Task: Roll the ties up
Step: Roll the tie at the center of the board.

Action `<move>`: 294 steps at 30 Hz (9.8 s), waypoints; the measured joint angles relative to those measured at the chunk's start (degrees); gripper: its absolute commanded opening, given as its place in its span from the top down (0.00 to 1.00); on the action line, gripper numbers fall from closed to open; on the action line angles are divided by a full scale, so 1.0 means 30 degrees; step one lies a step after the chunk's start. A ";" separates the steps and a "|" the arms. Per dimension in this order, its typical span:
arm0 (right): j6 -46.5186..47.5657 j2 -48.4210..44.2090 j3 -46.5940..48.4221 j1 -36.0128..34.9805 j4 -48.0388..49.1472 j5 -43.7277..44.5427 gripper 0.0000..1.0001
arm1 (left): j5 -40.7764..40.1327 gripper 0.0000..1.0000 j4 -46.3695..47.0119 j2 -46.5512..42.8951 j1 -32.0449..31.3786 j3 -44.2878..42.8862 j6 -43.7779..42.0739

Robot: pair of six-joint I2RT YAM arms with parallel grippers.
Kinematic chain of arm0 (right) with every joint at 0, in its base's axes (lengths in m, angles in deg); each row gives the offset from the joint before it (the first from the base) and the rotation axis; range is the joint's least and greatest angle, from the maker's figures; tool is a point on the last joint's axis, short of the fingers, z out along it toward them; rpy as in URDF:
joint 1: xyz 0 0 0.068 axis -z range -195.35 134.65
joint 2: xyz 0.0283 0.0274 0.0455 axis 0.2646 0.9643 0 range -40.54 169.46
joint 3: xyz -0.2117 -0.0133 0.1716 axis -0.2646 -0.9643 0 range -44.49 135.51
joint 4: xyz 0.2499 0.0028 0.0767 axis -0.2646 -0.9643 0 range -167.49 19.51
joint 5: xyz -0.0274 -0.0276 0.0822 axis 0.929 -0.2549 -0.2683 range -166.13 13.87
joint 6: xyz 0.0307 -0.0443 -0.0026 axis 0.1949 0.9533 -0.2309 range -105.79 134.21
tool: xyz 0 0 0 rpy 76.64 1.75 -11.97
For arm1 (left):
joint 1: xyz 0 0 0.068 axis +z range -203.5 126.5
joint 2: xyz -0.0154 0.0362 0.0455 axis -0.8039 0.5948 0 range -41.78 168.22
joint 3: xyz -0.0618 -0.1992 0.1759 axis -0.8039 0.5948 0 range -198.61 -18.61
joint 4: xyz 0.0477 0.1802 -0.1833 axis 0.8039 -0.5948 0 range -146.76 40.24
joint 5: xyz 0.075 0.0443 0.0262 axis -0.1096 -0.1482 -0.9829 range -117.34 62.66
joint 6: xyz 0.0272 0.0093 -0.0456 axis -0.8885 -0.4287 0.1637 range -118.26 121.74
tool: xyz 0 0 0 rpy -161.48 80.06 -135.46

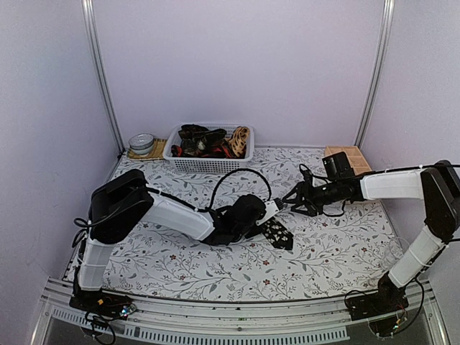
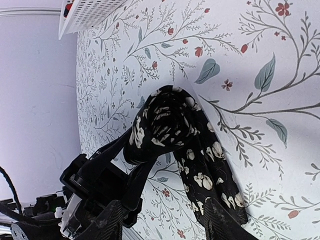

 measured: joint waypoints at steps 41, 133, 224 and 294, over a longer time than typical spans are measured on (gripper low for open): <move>-0.6390 0.2084 0.0044 -0.2047 0.6156 0.0233 0.30 | 1.4061 0.05 0.1953 -0.7315 0.7723 0.4954 1.0863; -0.5224 0.9267 0.5756 -0.3024 0.7038 0.0095 0.61 | 2.4560 0.64 0.4940 0.2178 0.9449 0.0707 1.7486; -0.2630 1.0426 0.6900 -0.2594 0.4051 -0.0656 0.89 | 2.4888 0.29 0.3643 0.3045 0.9369 -0.1545 1.7340; 0.2062 0.3075 -0.1625 -0.1552 0.2499 0.2703 0.83 | 0.6615 1.00 -0.7329 0.0503 0.3825 -0.4364 0.9224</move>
